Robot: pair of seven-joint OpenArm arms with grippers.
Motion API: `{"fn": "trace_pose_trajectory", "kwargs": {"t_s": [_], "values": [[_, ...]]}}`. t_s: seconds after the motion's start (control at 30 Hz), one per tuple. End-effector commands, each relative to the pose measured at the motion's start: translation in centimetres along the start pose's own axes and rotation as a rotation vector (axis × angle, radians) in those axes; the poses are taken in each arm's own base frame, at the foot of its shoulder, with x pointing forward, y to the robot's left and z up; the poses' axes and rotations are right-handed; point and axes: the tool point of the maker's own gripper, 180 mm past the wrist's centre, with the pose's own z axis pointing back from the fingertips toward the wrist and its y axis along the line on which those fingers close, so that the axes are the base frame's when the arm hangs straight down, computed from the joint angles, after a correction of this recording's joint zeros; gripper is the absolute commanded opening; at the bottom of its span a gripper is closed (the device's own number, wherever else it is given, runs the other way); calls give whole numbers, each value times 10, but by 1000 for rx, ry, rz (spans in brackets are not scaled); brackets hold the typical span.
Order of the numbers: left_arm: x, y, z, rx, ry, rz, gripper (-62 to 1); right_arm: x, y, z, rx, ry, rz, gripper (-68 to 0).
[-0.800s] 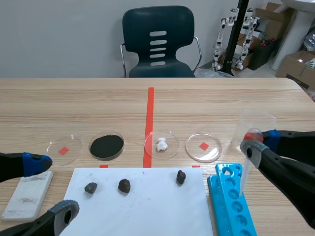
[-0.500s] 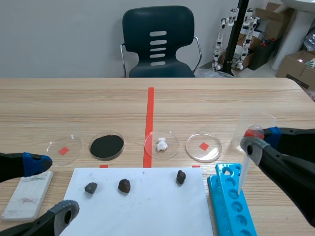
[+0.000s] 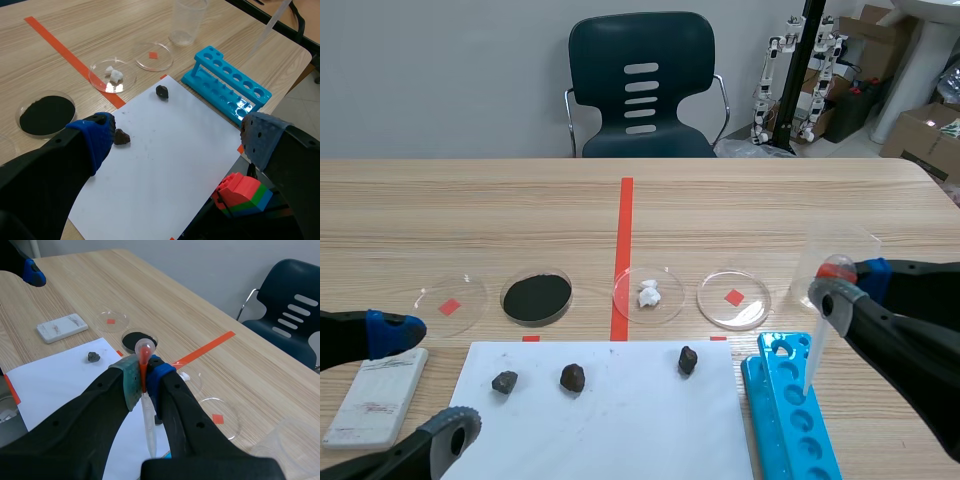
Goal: Draw acid from the petri dish
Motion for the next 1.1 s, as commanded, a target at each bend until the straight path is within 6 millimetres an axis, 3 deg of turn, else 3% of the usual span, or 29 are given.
{"fn": "trace_pose_trajectory", "kwargs": {"t_s": [0.0,0.53,0.8,1.07], "values": [[9,-1,-1,-2,-34,2,-84,8,-1,0,1,-30,1,-667],[9,-1,-1,-2,-34,2,-84,12,-5,-2,-3,-49,18,-667],[9,-1,-1,-2,-34,2,-84,24,-27,-17,-57,-103,95,-666],[9,-1,-1,-2,-34,2,-84,18,-55,-40,-171,-138,97,-667]]}}
